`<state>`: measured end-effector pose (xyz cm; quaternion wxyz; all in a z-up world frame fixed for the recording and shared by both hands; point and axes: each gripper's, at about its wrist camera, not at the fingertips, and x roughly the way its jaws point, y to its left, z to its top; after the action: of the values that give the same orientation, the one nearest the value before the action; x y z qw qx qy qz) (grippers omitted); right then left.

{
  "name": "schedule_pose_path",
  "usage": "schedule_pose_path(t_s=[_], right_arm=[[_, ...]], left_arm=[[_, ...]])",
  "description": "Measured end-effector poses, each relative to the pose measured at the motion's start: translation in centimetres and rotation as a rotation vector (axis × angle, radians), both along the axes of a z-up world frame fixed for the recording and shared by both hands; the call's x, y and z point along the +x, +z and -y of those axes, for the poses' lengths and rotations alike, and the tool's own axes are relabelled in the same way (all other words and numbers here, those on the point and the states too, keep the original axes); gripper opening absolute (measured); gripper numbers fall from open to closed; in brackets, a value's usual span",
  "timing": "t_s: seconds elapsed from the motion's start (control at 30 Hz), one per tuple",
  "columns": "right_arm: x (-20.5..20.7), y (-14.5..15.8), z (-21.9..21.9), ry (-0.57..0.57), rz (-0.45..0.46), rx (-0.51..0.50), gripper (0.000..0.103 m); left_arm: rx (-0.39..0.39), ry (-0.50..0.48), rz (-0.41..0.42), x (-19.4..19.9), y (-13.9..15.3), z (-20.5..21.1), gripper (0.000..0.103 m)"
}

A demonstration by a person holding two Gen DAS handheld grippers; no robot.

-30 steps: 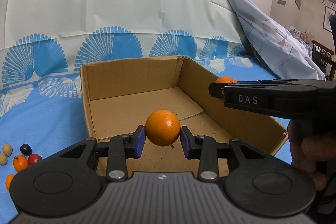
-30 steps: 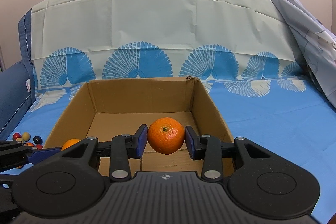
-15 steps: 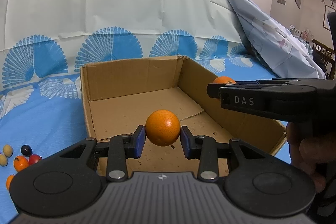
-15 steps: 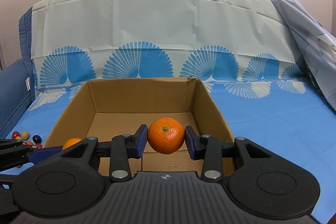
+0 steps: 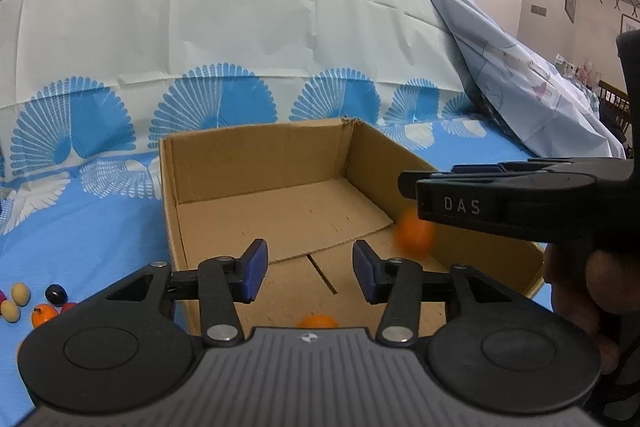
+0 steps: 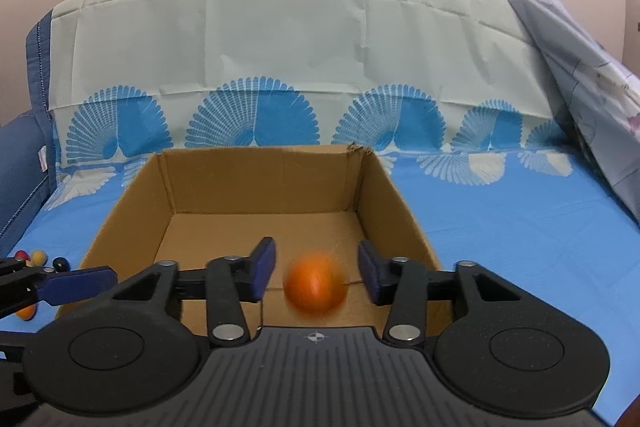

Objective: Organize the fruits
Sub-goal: 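Open the left tool to drop the orange into the box while the right tool releases its orange, then move both open tools back to the fruit pile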

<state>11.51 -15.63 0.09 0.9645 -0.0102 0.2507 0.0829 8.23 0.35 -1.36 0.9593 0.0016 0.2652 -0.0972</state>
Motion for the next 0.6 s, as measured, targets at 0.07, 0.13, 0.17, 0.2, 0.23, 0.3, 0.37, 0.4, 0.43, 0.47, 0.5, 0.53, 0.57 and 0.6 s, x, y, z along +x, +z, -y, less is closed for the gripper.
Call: schedule_pose_path(t_s=[0.07, 0.13, 0.17, 0.2, 0.23, 0.3, 0.37, 0.4, 0.43, 0.47, 0.5, 0.53, 0.57, 0.6], right_arm=[[-0.1, -0.1, -0.1, -0.005, 0.007, -0.013, 0.05], [-0.3, 0.0, 0.0, -0.005, 0.014, -0.001, 0.05], [-0.4, 0.0, 0.2, -0.008, 0.02, 0.015, 0.05], [-0.4, 0.1, 0.3, -0.012, 0.024, 0.027, 0.05], [-0.5, 0.2, 0.5, -0.018, 0.03, 0.044, 0.05], [-0.7, 0.4, 0.6, -0.027, 0.04, 0.071, 0.05], [-1.0, 0.5, 0.7, -0.038, 0.048, 0.098, 0.053], [-1.1, 0.6, 0.7, -0.042, 0.051, 0.111, 0.053], [-1.2, 0.7, 0.6, -0.044, 0.055, 0.123, 0.053], [-1.4, 0.8, 0.5, -0.046, 0.058, 0.132, 0.053], [-1.6, 0.9, 0.3, -0.047, 0.062, 0.14, 0.053], [-1.8, 1.0, 0.1, -0.049, 0.066, 0.146, 0.053], [-2.0, 1.1, 0.0, -0.048, 0.07, 0.156, 0.053], [-2.2, 1.2, -0.2, -0.047, 0.071, 0.167, 0.053]], left_arm=[[0.0, 0.02, 0.043, -0.3, 0.2, -0.1, 0.052], [-0.01, 0.04, 0.109, -0.9, 0.6, -0.3, 0.053], [-0.018, 0.043, 0.136, -1.2, 0.7, -0.5, 0.054], [-0.025, 0.048, 0.165, -1.5, 0.9, -0.6, 0.054], [-0.028, 0.053, 0.184, -1.7, 1.1, -0.8, 0.054], [-0.034, 0.071, 0.224, -2.2, 1.5, -1.2, 0.054], [-0.036, 0.106, 0.264, -2.8, 2.0, -1.8, 0.054], [-0.039, 0.122, 0.277, -3.1, 2.3, -2.4, 0.054], [-0.044, 0.133, 0.273, -3.3, 2.5, -2.9, 0.054], [-0.046, 0.142, 0.26, -3.4, 2.7, -3.5, 0.054], [-0.045, 0.158, 0.246, -3.6, 2.8, -4.2, 0.054], [-0.043, 0.177, 0.233, -3.7, 3.1, -4.9, 0.054], [-0.036, 0.186, 0.222, -3.6, 3.4, -5.7, 0.054], [-0.019, 0.189, 0.215, -3.4, 3.9, -6.5, 0.054]])
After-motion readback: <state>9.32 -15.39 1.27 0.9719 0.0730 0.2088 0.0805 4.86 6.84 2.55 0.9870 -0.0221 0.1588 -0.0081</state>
